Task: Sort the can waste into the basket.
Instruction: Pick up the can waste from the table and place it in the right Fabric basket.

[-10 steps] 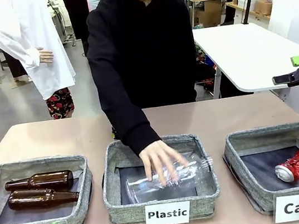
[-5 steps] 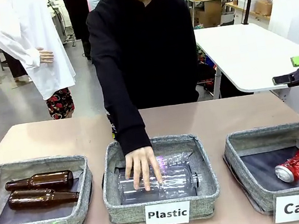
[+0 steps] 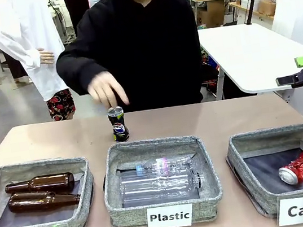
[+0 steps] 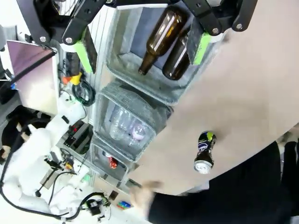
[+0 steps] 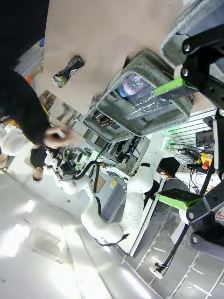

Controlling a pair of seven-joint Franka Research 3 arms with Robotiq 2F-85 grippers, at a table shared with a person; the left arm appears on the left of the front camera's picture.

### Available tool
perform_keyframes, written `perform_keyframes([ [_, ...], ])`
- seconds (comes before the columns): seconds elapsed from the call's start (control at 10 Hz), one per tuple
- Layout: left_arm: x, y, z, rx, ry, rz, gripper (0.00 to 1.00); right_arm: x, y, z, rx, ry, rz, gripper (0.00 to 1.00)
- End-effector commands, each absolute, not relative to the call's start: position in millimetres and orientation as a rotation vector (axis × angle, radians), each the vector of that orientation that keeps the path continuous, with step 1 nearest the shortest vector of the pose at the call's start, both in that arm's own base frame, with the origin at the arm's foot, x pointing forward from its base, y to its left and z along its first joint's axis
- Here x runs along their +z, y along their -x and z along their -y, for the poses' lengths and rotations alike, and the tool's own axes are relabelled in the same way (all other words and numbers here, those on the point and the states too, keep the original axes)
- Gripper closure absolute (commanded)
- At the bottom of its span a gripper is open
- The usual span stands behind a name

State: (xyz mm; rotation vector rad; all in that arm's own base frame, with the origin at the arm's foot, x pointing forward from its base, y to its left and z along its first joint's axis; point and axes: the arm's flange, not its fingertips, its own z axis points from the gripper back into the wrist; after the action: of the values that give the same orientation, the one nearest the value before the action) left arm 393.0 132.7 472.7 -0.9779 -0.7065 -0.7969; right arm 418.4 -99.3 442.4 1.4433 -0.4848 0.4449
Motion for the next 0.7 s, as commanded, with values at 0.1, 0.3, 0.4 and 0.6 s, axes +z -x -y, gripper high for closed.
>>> perform_keyframes([
  [0.1, 458, -445, -42, -0.840, 0.902, 0.613, 0.00, 445, -419, 99, 0.443, -1.462, 0.504, 0.00],
  [0.3, 430, -484, 28, -0.952, 0.843, 0.519, 0.00, 445, -419, 99, 0.443, -1.462, 0.504, 0.00],
  [0.4, 418, -497, 51, -0.979, 0.806, 0.524, 0.00, 445, -419, 99, 0.443, -1.462, 0.504, 0.00],
  [0.6, 390, -521, 90, -1.047, 0.787, 0.601, 0.00, 445, -419, 99, 0.443, -1.462, 0.504, 0.00],
])
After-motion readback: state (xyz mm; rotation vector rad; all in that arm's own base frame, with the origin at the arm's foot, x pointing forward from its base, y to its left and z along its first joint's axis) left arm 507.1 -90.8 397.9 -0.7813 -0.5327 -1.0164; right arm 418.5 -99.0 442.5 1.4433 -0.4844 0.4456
